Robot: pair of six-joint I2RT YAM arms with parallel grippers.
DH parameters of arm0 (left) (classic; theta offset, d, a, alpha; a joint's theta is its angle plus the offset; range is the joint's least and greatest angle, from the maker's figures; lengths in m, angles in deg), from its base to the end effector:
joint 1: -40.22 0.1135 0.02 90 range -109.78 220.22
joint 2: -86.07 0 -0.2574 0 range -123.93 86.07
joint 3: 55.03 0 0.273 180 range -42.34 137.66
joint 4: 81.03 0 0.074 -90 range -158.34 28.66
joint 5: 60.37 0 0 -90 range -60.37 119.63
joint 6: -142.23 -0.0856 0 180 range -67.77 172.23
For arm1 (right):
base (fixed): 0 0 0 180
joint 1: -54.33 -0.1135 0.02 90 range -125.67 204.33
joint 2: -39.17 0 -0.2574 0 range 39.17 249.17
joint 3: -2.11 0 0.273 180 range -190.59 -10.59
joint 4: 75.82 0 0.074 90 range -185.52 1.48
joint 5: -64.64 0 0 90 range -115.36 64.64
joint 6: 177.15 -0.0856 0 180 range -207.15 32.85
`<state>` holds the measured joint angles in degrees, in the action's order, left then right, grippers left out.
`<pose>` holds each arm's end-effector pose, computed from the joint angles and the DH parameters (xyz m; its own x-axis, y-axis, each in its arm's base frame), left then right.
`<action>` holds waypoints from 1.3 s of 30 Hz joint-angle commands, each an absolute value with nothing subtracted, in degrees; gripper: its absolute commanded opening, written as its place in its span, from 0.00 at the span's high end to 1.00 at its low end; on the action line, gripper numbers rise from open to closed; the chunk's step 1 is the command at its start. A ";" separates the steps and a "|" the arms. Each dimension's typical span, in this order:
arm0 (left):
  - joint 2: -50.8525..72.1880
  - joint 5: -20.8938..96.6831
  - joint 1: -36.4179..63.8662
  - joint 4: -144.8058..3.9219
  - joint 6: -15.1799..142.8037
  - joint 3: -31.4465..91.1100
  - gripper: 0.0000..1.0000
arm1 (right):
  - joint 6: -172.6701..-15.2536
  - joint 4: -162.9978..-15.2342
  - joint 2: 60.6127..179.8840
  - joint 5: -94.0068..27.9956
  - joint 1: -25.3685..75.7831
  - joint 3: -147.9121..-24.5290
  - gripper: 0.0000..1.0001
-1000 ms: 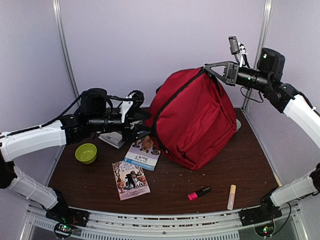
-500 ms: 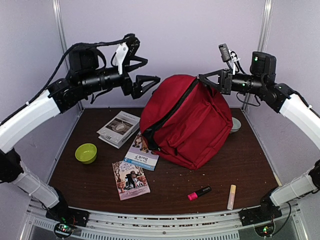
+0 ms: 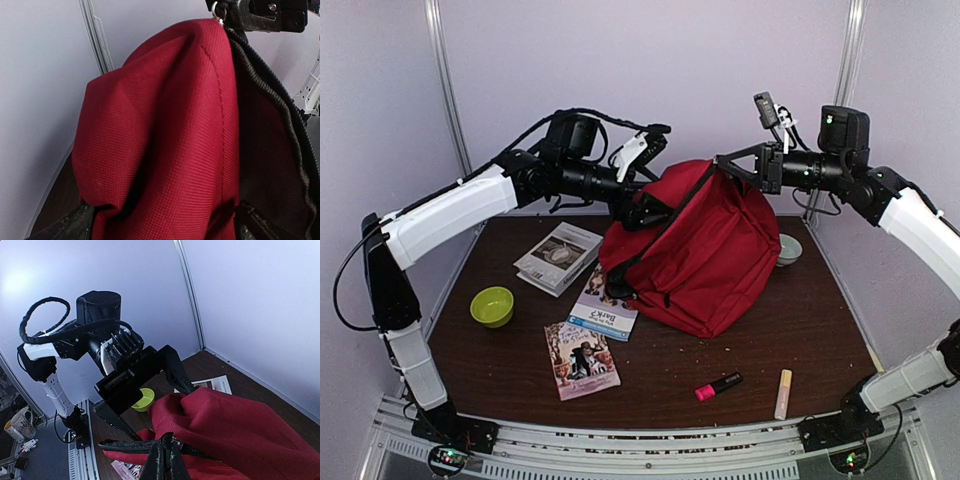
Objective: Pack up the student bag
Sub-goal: Hold the largest pocket of the student bag, then unzip the largest pocket of the student bag.
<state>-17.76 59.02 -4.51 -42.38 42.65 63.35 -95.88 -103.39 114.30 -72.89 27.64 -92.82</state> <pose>0.3124 -0.3686 0.3714 -0.1310 0.3339 -0.9335 0.9667 0.2517 -0.0457 0.2767 0.2098 0.4369 -0.2645 -0.0183 -0.9642 -0.9268 0.2810 0.2490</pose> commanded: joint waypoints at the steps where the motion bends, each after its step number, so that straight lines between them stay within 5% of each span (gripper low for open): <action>1: -17.29 56.61 -4.78 -42.58 42.15 65.06 0.25 | -95.32 -102.34 112.64 -72.34 27.13 -92.90 1.00; 3: -16.45 55.77 -4.78 -43.13 42.44 65.32 0.83 | -94.52 -103.71 111.76 -69.88 27.51 -92.54 1.00; 4: -15.52 54.68 -4.78 -44.32 42.77 64.51 1.00 | -94.51 -103.98 111.25 -68.68 27.95 -91.87 1.00; 11: -5.19 44.55 -4.78 -56.08 44.98 55.61 1.00 | -100.13 -102.22 108.25 -63.18 36.64 -83.70 1.00; 20: -0.10 51.57 -5.21 -60.52 47.58 55.53 1.00 | -101.16 -101.78 111.22 -57.83 44.14 -75.44 1.00; 30: 1.18 46.77 -5.22 -63.56 50.02 52.52 1.00 | -100.37 -104.20 115.88 -66.34 45.37 -76.77 0.99; 34: 0.25 42.22 -5.16 -65.33 51.20 51.86 1.00 | -100.64 -100.90 111.43 -72.28 45.36 -75.38 0.61; 39: -1.32 37.59 -5.16 -66.59 53.16 51.32 1.00 | -109.83 -86.12 104.16 -76.71 44.97 -64.07 0.38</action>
